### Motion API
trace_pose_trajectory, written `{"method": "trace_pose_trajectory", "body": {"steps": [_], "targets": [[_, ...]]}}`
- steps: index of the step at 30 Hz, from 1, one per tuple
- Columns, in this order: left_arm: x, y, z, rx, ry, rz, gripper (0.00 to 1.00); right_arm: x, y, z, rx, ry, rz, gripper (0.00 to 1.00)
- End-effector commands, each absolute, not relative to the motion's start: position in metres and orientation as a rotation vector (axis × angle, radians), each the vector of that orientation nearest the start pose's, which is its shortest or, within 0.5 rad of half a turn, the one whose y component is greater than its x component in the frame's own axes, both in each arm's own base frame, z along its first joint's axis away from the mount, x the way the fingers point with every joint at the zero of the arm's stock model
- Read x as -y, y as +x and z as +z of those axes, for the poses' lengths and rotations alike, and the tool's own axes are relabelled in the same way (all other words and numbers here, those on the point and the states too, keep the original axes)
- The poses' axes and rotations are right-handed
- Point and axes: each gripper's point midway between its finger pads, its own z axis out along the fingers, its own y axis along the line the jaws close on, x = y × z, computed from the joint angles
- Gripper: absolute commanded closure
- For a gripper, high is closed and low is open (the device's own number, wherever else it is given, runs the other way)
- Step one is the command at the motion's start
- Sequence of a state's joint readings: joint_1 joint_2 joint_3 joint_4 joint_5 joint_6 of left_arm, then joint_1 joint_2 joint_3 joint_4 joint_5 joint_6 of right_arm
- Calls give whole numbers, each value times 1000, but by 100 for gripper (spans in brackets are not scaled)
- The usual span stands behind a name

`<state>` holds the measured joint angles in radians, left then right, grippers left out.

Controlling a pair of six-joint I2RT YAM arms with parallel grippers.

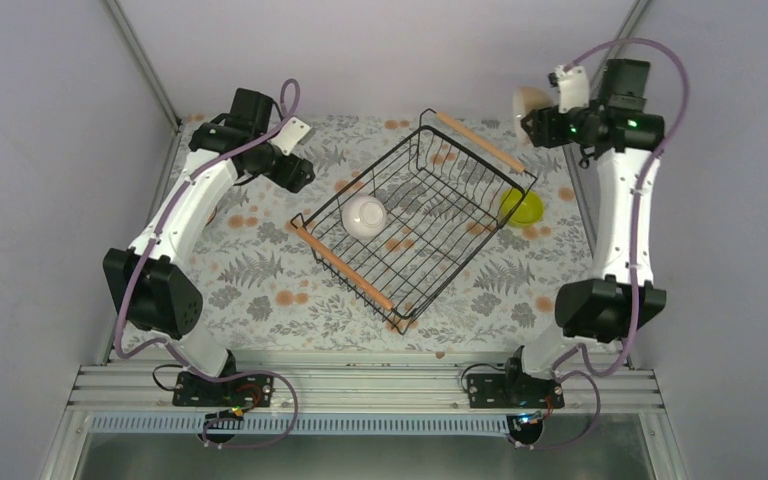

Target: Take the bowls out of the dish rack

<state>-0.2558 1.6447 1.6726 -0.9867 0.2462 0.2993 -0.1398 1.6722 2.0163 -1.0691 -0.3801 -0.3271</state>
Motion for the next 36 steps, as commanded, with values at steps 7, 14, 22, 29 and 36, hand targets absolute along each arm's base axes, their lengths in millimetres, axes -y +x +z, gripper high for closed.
{"method": "trace_pose_trajectory", "body": {"steps": [7,14,22,29,36], "targets": [[159,403,254,-2356,804,-313,21,66,390,386,-2077,-223,166,45],[162,403,253,-2354,813,-314,21,85,370,335,-2136,-155,229,46],[164,403,251,-2354,817,-319,21,111,363,297,-2166,-99,233,46],[163,400,245,-2359,817,-319,21,120,370,276,-2170,-93,333,47],[161,398,248,-2353,819,-305,21,127,386,236,-2187,-93,478,50]]}}
